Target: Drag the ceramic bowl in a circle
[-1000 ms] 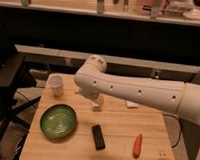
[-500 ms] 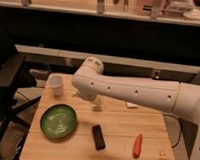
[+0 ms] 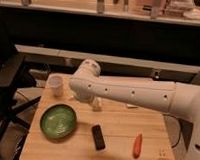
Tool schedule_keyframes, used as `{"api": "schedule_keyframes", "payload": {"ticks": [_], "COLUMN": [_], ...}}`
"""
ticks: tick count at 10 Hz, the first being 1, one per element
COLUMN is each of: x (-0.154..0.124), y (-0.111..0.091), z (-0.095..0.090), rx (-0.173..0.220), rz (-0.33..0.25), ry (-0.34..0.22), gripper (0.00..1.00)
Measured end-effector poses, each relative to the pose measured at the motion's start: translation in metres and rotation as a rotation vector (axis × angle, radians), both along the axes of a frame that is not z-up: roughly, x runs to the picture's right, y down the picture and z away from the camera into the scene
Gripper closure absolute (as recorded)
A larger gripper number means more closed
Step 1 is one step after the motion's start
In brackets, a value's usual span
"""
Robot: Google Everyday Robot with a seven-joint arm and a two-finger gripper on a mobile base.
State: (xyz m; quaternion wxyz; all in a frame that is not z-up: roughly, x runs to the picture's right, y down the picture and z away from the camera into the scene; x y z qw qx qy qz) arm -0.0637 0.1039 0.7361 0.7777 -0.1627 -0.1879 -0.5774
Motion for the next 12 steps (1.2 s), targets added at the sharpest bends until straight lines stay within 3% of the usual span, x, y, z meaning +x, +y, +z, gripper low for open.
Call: {"api": "schedule_keyframes", "payload": {"ticks": [6, 12], "x": [-0.021, -0.018], "y": [0.024, 0.053], "z": [0.007, 0.023], "rx": [-0.013, -0.022], "rz": [-0.099, -0.181], "ry": [-0.068, -0.151], "gripper": [0.20, 0.20]}}
